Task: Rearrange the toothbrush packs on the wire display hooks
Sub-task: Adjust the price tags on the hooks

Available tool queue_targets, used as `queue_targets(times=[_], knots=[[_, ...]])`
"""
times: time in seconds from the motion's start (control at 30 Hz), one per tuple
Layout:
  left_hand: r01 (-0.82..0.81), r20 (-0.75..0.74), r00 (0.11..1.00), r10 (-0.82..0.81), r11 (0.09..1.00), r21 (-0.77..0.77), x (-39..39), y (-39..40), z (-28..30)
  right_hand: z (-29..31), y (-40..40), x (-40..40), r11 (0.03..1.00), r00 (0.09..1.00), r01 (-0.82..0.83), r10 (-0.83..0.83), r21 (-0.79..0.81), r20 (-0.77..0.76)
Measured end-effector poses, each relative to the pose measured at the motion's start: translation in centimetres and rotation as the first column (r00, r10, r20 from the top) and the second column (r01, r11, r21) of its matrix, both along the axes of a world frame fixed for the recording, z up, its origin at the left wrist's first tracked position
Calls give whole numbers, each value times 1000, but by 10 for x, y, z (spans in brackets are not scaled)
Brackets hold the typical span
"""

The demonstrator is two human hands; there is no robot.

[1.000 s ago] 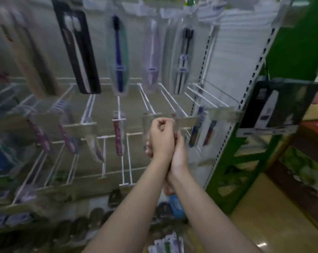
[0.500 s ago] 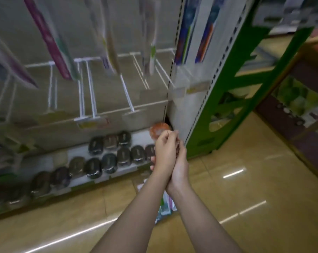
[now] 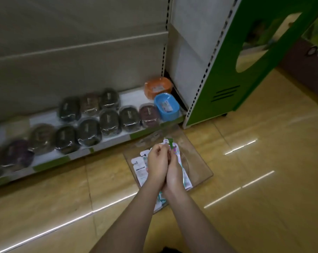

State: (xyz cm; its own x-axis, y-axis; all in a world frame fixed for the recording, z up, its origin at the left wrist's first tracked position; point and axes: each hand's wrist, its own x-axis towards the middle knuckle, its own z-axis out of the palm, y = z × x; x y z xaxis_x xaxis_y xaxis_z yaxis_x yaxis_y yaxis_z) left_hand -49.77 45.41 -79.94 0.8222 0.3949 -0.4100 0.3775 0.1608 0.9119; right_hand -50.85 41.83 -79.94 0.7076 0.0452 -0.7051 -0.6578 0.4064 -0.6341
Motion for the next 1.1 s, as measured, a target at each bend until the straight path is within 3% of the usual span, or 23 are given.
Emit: queue_targets(times=[0.2, 0.4, 0.47, 0.53, 0.67, 0.8, 0.9, 1.1], knots=[[56, -104, 993, -49, 996, 65, 8, 7, -125, -125, -4, 25, 991, 1000, -8, 10, -134, 20], [113, -291, 953, -83, 990, 89, 5, 37, -211, -191, -19, 44, 937, 991, -22, 65, -350, 113], [142, -363, 927, -89, 982, 123, 8, 45, -231, -212, -23, 48, 838, 971, -101, 200, -536, 129], [177, -420, 899, -123, 980, 94, 9, 47, -240, -227, -28, 47, 675, 916, -230, 393, -701, 78], [281, -456, 854, -250, 960, 0, 11, 41, -244, -250, -41, 35, 453, 775, -428, 630, -782, -59], [319, -481, 829, -286, 948, -15, 15, 38, -247, -267, -44, 29, 365, 718, -462, 689, -808, -99], [324, -489, 826, -281, 946, 4, 16, 39, -252, -276, -40, 31, 236, 687, -429, 712, -872, -145], [341, -441, 846, -300, 940, 14, 12, 44, -256, -281, -37, 32, 166, 673, -423, 715, -891, -187]])
